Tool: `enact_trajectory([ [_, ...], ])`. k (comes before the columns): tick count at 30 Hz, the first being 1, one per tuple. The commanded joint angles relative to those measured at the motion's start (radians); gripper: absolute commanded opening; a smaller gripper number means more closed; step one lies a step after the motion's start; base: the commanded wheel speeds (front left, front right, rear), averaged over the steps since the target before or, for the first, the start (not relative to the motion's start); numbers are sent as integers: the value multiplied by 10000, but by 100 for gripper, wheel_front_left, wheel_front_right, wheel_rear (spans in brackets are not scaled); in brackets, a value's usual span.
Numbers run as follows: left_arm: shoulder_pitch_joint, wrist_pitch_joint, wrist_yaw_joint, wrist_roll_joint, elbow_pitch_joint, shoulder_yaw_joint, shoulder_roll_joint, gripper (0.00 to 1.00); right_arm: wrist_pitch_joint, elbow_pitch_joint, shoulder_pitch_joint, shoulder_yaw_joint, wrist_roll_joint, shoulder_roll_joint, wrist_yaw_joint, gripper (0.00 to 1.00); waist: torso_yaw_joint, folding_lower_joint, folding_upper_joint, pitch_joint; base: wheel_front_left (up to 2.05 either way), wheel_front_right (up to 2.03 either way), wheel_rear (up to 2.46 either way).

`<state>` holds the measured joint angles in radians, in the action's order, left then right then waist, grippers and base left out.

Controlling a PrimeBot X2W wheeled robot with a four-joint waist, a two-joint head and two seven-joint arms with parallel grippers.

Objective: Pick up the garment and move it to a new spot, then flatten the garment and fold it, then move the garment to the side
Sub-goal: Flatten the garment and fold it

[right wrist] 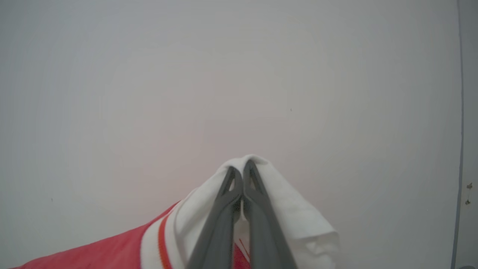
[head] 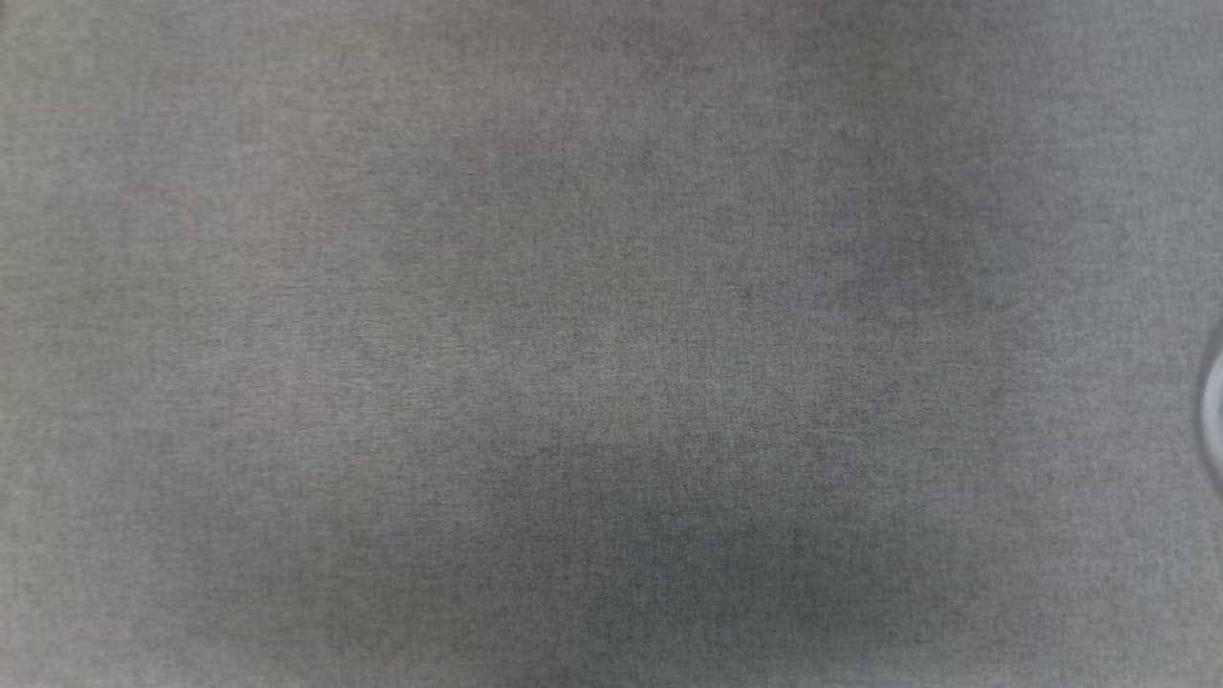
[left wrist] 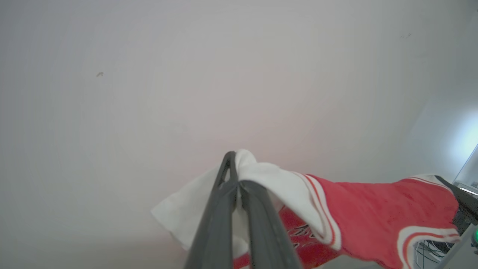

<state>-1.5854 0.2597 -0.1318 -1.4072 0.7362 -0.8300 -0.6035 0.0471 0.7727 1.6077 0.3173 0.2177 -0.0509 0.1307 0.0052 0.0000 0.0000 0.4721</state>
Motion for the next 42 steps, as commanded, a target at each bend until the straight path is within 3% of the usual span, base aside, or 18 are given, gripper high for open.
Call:
enact_trajectory([
  [1,646,29,22,-170,-324,-188,-157,0,-5,245,-509,-220,82,-54,0,0,63,0,0,-124,0,0,0],
  [6,2694,52,21,-434,-1889,-876,-739,0,333,67,-2312,-1306,719,-515,0,0,182,0,0,-432,0,0,0],
  [10,5452,70,21,-1102,-3084,-1139,-1062,0,949,-1349,-5393,-2389,1874,-1100,0,0,265,0,0,-924,0,0,0],
  [11,5452,70,21,-1102,-3084,-1139,-1062,0,949,-1349,-5393,-2389,1874,-1100,0,0,265,0,0,-924,0,0,0],
  [19,9027,67,21,-142,-4254,-1195,-1417,0,2437,-5194,-10650,-2453,2692,-2040,-1,0,297,0,0,-1515,0,0,0],
  [23,10409,66,21,394,-4824,-848,-1598,0,3628,-7172,-13036,-2022,2744,-2066,-1,0,443,0,0,-1805,0,0,0],
  [28,11801,67,22,1114,-5449,-294,-1997,0,5001,-9535,-15513,-1292,2647,-1674,-1,0,506,0,0,-1949,0,0,0],
  [37,14370,68,22,1768,-6511,1046,-2507,0,6672,-12347,-18585,-129,2444,-607,-3,0,778,0,0,-2091,0,0,0],
  [42,15296,68,22,2043,-6975,1556,-2254,0,7024,-13095,-19247,218,2472,-248,-3,0,813,0,0,-2077,0,0,0],
])
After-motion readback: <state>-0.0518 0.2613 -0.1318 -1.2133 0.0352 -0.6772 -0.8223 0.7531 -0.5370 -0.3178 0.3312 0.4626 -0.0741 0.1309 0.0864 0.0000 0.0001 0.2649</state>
